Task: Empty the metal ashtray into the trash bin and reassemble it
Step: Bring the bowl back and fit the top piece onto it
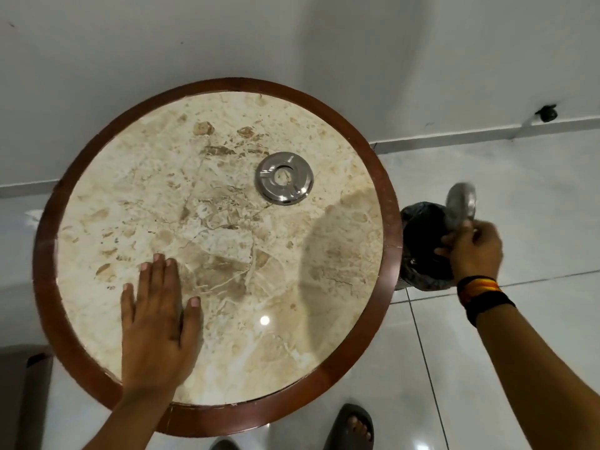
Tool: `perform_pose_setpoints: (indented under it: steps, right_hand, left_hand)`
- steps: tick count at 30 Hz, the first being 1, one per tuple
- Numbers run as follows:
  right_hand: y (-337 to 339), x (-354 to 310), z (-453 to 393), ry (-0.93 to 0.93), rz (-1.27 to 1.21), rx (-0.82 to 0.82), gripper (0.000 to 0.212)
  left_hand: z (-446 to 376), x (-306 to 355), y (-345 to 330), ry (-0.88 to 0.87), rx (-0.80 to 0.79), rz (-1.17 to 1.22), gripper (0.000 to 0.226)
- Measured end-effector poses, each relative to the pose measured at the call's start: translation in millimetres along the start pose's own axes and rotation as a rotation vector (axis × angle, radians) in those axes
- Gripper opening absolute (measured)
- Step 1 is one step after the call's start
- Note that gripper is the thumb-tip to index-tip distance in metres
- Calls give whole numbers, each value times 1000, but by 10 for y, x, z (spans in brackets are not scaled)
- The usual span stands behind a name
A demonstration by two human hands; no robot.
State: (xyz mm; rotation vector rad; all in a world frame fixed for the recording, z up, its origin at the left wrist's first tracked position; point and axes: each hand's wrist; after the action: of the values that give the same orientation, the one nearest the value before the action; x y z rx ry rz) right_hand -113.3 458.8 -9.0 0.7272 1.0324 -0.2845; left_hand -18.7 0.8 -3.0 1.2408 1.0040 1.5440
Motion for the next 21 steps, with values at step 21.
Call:
perform_pose_setpoints:
  steps: [21]
  right_hand:
    - [-1761, -874, 1866, 941, 928, -640, 45]
  left_hand:
    - [6, -47, 45, -16, 11, 74, 68]
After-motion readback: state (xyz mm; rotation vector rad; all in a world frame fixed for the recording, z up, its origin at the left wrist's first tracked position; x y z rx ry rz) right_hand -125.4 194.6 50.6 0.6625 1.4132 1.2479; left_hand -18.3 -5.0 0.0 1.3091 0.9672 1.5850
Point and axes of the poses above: each hand's wrist, its own z-axis away from the middle knuckle, its own y-axis out of the back of the hand, x = y × z, and after that the axes turned 6 degrees about -x, right-handed
